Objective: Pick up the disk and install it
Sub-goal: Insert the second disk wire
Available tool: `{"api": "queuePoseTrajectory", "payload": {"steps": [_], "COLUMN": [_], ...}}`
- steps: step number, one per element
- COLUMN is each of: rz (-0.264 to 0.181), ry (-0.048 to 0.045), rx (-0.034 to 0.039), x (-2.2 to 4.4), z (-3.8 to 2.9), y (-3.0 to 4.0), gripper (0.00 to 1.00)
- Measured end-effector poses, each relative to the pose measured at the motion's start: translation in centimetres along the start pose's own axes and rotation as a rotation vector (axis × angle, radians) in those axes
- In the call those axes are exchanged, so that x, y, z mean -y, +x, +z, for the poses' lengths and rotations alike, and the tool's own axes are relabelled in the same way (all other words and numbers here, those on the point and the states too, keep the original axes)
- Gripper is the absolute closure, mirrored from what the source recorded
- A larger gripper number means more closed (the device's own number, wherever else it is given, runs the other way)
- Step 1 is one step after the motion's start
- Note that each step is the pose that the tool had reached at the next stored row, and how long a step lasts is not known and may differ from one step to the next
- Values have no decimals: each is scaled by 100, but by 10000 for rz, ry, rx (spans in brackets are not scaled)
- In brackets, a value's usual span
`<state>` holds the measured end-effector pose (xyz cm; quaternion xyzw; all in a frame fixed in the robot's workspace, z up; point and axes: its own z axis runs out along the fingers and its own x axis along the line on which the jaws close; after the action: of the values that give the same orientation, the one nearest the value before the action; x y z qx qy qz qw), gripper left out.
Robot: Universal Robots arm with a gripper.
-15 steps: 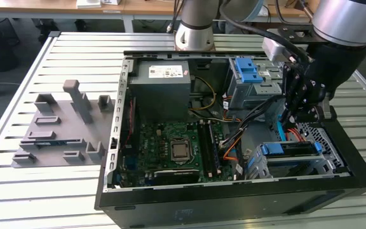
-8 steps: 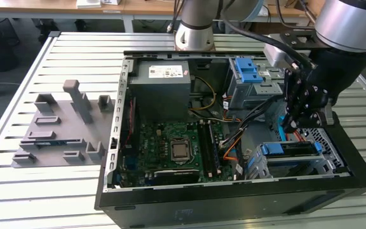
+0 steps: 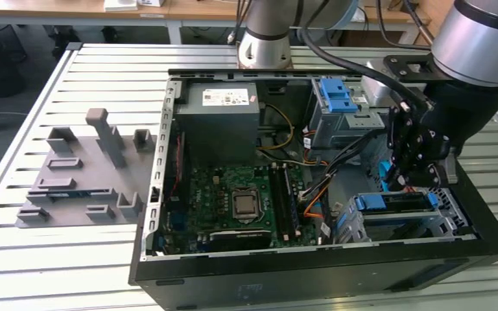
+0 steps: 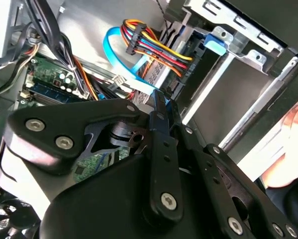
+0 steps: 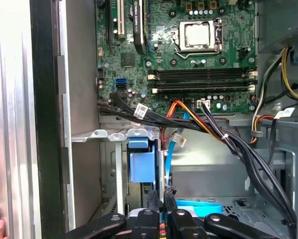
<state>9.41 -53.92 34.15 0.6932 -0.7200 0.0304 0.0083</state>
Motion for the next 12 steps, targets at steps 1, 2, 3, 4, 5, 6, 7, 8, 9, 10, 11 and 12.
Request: {"api": "queuePoseTrajectory", "payload": {"steps": [1, 2, 3, 4, 5, 6, 7, 8, 9, 10, 11, 12], "rz": [0, 0, 0, 0, -1, 0, 0, 0, 0, 0, 1, 0], "ry": [0, 0, 0, 0, 0, 0, 0, 0, 0, 0, 0, -1], "rx": [-1, -2, -1, -2, -2, -2, 0, 5, 7, 9, 10, 9], "x": [0, 0, 0, 0, 0, 1, 1, 1, 2, 2, 2, 3], "z": [1, 1, 1, 1, 1, 3, 6, 9, 13, 17, 20, 22], "y": [4, 3, 3, 4, 6, 13, 24, 36, 44, 49, 51, 53], "gripper": [84, 84, 84, 84, 84, 84, 84, 84, 84, 84, 84, 84]}}
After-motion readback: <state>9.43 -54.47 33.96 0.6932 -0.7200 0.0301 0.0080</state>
